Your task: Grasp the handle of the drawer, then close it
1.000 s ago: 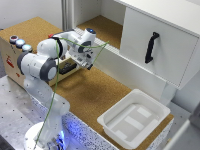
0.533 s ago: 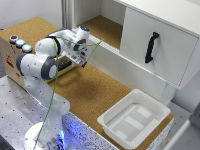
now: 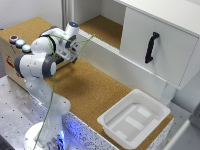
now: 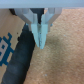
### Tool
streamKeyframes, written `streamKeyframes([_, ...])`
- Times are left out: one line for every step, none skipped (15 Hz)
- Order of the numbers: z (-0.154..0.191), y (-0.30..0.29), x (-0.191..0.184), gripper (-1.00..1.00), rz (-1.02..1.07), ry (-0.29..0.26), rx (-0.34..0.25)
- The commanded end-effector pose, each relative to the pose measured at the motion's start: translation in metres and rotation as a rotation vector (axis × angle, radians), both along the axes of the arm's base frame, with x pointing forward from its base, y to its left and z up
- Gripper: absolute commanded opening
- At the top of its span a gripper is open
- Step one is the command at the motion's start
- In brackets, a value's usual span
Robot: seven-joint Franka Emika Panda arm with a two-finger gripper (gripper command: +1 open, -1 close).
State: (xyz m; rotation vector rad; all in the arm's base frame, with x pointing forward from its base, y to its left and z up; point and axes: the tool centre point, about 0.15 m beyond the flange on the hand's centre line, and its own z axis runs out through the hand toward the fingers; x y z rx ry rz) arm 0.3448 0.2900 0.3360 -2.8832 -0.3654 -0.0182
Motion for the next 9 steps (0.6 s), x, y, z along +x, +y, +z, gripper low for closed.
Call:
streamKeyframes([0.001,0.052,0.015,-1.00,0.003,0.019,-0.045])
streamKeyframes([0.004,0.049,0.017,-1.00,-0.011,0.008,-0.056])
streamKeyframes([0.009,0.042,0.020,-1.00,-0.032,-0.004,-0.069])
streamKeyframes([0.016,0.033,0.023,-1.00,-0.053,-0.019,-0.089])
streamKeyframes([0.026,0.024,0.025,-1.00,-0.074,-0.034,-0.098])
streamKeyframes([0.033,0.020,0.027,-1.00,-0.084,-0.048,-0.114])
streamKeyframes([0.041,0.015,0.029,-1.00,-0.093,-0.054,-0.129])
streamKeyframes([0.045,0.014,0.031,-1.00,-0.098,-0.057,-0.146])
streamKeyframes([0.049,0.012,0.033,1.00,-0.110,-0.054,-0.160])
